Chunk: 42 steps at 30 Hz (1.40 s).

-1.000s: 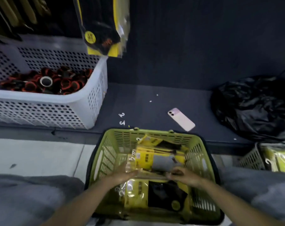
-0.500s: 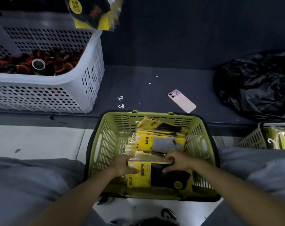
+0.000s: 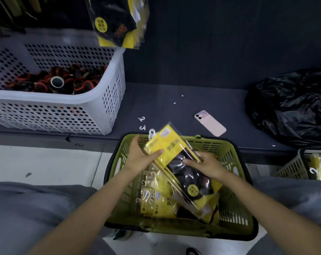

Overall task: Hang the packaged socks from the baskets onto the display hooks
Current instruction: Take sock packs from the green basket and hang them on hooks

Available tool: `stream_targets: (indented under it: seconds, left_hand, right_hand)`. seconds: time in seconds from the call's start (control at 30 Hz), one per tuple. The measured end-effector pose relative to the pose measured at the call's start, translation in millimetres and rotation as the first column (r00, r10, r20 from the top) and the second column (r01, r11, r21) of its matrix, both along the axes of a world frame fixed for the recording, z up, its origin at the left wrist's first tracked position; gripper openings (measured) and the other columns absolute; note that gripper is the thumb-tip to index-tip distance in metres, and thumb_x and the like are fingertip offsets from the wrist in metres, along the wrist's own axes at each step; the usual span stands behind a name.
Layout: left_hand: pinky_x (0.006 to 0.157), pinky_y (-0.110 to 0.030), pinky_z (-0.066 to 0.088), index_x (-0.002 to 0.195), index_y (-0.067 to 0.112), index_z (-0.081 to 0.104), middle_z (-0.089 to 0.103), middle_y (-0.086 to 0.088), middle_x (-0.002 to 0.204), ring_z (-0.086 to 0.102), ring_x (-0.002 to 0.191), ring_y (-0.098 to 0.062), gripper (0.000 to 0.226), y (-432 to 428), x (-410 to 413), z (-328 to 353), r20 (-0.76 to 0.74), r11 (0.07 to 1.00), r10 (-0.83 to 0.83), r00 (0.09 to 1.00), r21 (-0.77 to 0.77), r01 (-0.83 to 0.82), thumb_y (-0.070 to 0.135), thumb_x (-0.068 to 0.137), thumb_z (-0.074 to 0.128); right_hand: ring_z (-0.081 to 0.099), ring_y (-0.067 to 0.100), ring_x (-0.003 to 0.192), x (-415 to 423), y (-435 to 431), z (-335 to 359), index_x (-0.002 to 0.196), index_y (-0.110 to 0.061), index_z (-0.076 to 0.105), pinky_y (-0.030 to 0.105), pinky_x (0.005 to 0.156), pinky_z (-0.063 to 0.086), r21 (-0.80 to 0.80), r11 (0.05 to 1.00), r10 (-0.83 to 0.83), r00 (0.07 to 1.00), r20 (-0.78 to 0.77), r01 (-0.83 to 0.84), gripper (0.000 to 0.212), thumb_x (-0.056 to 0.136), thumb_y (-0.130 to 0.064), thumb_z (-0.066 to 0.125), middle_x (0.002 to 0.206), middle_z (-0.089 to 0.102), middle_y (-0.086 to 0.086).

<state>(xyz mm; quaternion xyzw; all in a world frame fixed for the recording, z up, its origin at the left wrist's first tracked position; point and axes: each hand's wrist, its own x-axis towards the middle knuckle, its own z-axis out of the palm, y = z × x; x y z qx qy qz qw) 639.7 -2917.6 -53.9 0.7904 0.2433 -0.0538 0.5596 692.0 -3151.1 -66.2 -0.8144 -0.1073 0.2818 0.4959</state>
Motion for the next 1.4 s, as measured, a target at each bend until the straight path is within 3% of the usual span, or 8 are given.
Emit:
stream_targets:
  seconds: [0.1,0.2,0.33,0.47,0.67,0.8,0.97,1.4]
  left_hand:
    - [0.111,-0.040,0.031,0.150,0.024,0.013,0.037,-0.004,0.149,0.044,0.129,-0.021,0.137,-4.7,6.4,28.8,-0.046,0.941,0.011,0.999,-0.339,-0.026,0.073,0.039,0.077]
    - [0.115,-0.048,0.026,0.145,0.025,0.027,0.045,0.005,0.138,0.040,0.131,-0.012,0.114,-14.8,8.4,47.9,-0.006,0.860,-0.016,1.000,-0.510,0.010,0.074,0.053,0.072]
    - [0.102,-0.034,0.040,0.109,0.034,0.063,0.071,0.018,0.106,0.062,0.109,-0.009,0.054,-15.8,15.5,80.6,0.197,0.909,0.067,0.978,-0.415,0.021,0.063,0.064,0.068]
    - [0.085,-0.022,0.052,0.106,0.028,0.069,0.072,0.008,0.108,0.068,0.101,-0.008,0.048,-7.8,26.9,128.7,0.394,0.940,0.017,0.919,-0.319,0.119,0.055,0.066,0.069]
    - [0.066,-0.008,0.051,0.098,0.028,0.069,0.074,0.014,0.097,0.070,0.088,-0.002,0.044,8.8,51.0,206.2,0.570,0.963,0.003,0.822,-0.222,0.150,0.049,0.060,0.074]
    - [0.048,-0.004,0.042,0.072,0.021,0.067,0.067,0.017,0.057,0.063,0.054,0.006,0.033,28.6,69.9,245.2,0.640,0.986,0.065,0.765,-0.158,0.048,0.049,0.054,0.071]
    - [0.069,-0.029,0.043,0.072,0.013,0.063,0.065,0.002,0.073,0.062,0.068,-0.015,0.057,64.9,87.0,266.3,0.670,0.983,0.162,0.725,-0.171,-0.061,0.068,0.059,0.054]
    - [0.065,-0.019,0.044,0.085,0.026,0.072,0.074,0.016,0.080,0.068,0.074,0.002,0.038,114.2,96.6,295.1,0.754,0.957,0.283,0.592,-0.187,-0.219,0.056,0.071,0.054]
  right_hand:
    - [0.071,0.004,0.079,2.3,16.2,31.5,0.089,-0.032,0.071,0.011,0.064,0.050,0.163,0.977,-0.134,0.991,-0.020,0.135,0.018,0.073,-0.042,0.072,0.085,0.075,-0.013]
    - [0.072,0.009,0.083,-1.4,27.0,48.3,0.092,-0.028,0.071,0.015,0.067,0.053,0.262,0.941,-0.211,0.977,-0.034,0.213,0.032,0.067,-0.048,0.071,0.090,0.076,-0.008]
    - [0.069,0.003,0.089,-2.8,32.7,73.2,0.097,-0.028,0.068,0.012,0.072,0.051,0.347,0.919,-0.201,0.980,0.008,0.186,0.019,0.079,-0.033,0.070,0.095,0.075,-0.010]
    - [0.064,-0.003,0.096,12.2,40.3,130.9,0.110,-0.024,0.060,0.009,0.076,0.048,0.472,0.861,-0.317,0.925,0.211,0.187,0.043,0.071,-0.040,0.069,0.101,0.071,-0.017]
    - [0.067,0.009,0.081,41.6,64.0,220.7,0.091,-0.011,0.063,0.018,0.071,0.055,0.671,0.723,-0.465,0.834,0.299,0.163,0.033,0.068,-0.033,0.071,0.087,0.070,0.001]
    - [0.069,0.010,0.079,60.1,81.4,256.9,0.092,-0.006,0.063,0.015,0.066,0.053,0.694,0.712,-0.418,0.861,0.291,0.111,0.037,0.068,-0.034,0.070,0.085,0.073,0.002]
    - [0.070,0.012,0.074,82.9,92.1,287.8,0.096,-0.004,0.054,0.031,0.080,0.052,0.730,0.669,-0.411,0.887,0.210,0.137,0.031,0.077,-0.026,0.062,0.085,0.075,0.009]
    - [0.070,0.019,0.083,139.6,111.0,338.4,0.097,-0.011,0.058,0.030,0.076,0.052,0.612,0.747,-0.533,0.784,0.317,0.260,0.010,0.090,-0.019,0.061,0.080,0.075,0.004]
